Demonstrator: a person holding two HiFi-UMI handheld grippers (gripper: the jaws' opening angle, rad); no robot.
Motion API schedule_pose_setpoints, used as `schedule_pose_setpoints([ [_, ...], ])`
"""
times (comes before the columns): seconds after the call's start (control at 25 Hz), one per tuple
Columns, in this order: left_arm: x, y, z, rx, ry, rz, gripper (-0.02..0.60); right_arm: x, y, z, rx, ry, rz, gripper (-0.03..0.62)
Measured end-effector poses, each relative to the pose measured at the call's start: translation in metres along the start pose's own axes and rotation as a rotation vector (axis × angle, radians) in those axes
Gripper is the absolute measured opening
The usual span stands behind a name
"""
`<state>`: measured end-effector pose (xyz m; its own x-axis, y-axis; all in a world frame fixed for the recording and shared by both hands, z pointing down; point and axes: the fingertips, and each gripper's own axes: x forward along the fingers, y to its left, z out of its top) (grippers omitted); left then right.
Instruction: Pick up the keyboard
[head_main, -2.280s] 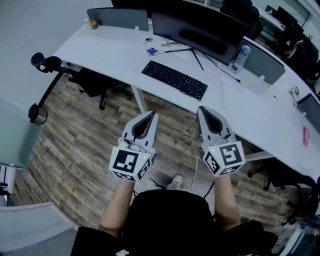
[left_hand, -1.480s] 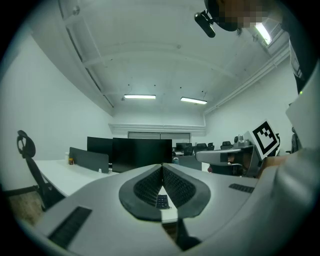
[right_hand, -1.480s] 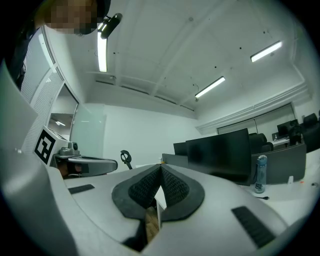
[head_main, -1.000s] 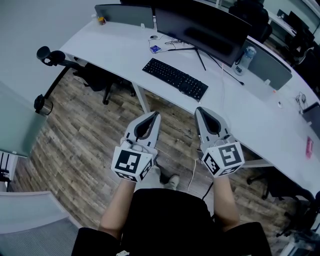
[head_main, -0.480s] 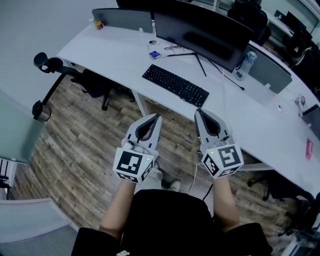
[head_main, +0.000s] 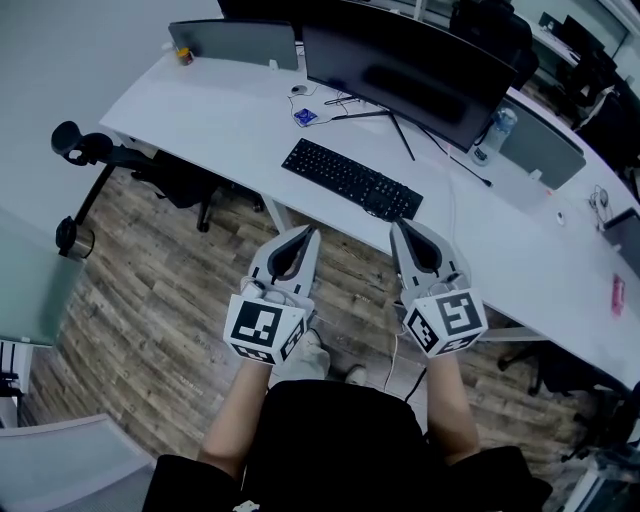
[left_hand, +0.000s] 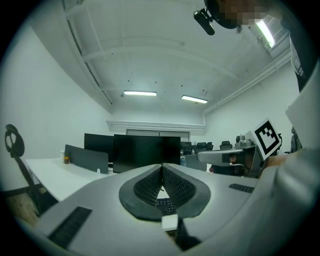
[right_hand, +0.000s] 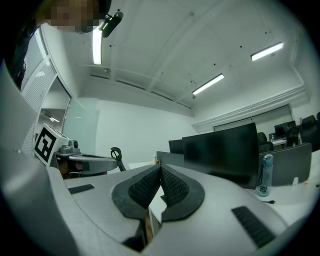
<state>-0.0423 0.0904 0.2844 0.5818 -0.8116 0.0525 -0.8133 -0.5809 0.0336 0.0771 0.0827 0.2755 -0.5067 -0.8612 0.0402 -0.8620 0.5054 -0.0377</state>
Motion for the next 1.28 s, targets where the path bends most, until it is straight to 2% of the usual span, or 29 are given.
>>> schedule_pose_setpoints([
  [0.76, 0.047, 0.098, -0.019, -0.057, 0.029, -0.092, 0.011, 0.098, -0.005, -0.012, -0.032, 0.084, -0.096, 0.006],
  [1.28, 0.067, 0.134, -0.038, -0.116, 0.049, -0.095, 0.011, 0.13, -0.012, -0.024, -0.046, 0.137, -0.123, 0.006],
])
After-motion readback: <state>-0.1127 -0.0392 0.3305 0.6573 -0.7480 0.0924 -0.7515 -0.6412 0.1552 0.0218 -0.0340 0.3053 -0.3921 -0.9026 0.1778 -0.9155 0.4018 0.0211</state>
